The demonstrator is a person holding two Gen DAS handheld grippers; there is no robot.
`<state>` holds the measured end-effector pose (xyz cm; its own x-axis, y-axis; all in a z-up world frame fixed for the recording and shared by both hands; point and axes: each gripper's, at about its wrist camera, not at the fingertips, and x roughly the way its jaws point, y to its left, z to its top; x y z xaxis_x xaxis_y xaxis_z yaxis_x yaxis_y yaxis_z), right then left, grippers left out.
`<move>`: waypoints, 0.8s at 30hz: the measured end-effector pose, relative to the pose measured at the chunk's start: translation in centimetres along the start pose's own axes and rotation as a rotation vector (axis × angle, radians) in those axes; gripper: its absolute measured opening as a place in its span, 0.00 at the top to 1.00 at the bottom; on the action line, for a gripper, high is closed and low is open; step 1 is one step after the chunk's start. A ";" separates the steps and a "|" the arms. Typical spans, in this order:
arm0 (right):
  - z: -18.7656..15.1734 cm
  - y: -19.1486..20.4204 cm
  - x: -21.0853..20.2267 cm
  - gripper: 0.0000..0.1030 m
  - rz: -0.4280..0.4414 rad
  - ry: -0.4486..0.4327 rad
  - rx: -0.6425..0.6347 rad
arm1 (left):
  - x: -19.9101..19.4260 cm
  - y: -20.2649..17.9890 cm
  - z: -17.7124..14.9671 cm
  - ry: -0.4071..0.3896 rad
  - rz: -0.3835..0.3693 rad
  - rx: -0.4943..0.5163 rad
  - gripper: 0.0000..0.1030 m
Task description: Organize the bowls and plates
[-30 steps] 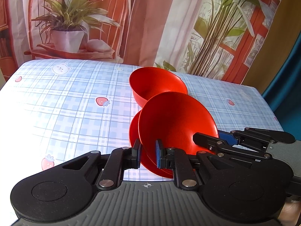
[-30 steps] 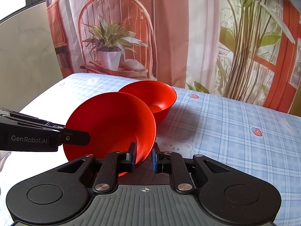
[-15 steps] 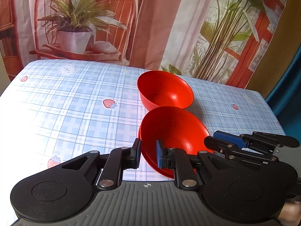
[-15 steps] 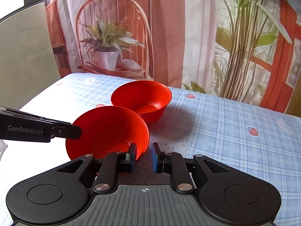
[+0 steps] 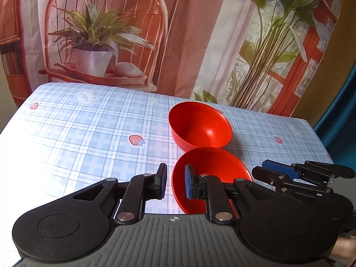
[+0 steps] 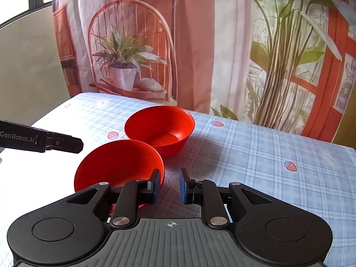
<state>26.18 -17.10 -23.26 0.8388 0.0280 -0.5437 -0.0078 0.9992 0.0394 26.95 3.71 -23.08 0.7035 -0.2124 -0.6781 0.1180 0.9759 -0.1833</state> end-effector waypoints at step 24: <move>3.9 -3.6 4.6 0.81 -0.013 -0.032 0.039 | 5.9 0.1 4.4 0.010 0.004 -0.005 0.78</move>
<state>32.22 -20.73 -22.61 0.8560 0.0135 -0.5169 0.0237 0.9976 0.0653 34.19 2.82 -23.97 0.6969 -0.2095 -0.6859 0.1123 0.9765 -0.1842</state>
